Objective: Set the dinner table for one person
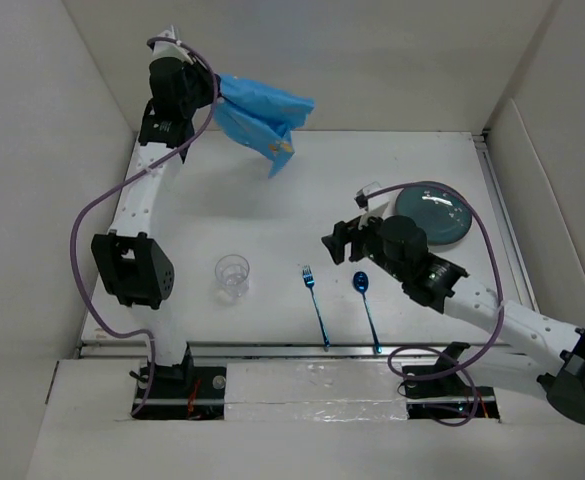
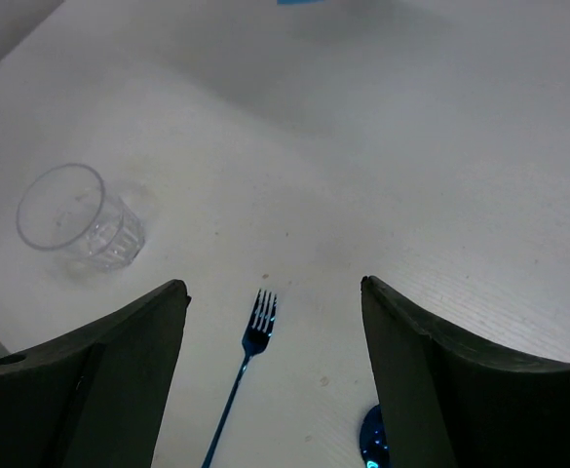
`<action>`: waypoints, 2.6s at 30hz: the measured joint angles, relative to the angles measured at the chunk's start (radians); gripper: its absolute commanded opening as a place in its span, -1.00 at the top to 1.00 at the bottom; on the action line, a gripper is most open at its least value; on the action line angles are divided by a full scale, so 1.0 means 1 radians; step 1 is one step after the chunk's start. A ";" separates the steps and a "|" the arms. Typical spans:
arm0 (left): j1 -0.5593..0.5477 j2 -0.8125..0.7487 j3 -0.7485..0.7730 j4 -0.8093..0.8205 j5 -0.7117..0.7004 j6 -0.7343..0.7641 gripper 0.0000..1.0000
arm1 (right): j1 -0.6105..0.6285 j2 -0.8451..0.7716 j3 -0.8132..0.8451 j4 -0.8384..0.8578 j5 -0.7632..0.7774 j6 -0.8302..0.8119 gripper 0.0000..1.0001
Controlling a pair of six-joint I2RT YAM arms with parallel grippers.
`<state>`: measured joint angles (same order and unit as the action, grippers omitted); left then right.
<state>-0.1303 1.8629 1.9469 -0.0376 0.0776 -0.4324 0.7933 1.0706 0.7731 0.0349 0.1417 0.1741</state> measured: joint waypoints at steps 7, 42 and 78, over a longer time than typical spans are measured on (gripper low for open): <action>0.031 0.037 -0.079 0.049 0.098 -0.040 1.00 | -0.002 0.026 0.052 -0.021 0.098 -0.005 0.48; 0.340 -0.060 -0.531 0.078 -0.190 -0.131 -0.24 | -0.101 0.303 0.050 0.067 -0.001 0.056 0.64; 0.241 0.231 -0.411 0.150 -0.127 -0.214 1.00 | -0.110 0.573 0.197 0.137 -0.119 0.052 -0.12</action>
<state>0.1108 2.0937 1.5356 0.1120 -0.0494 -0.6468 0.6834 1.6440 0.9699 0.1719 0.0223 0.2260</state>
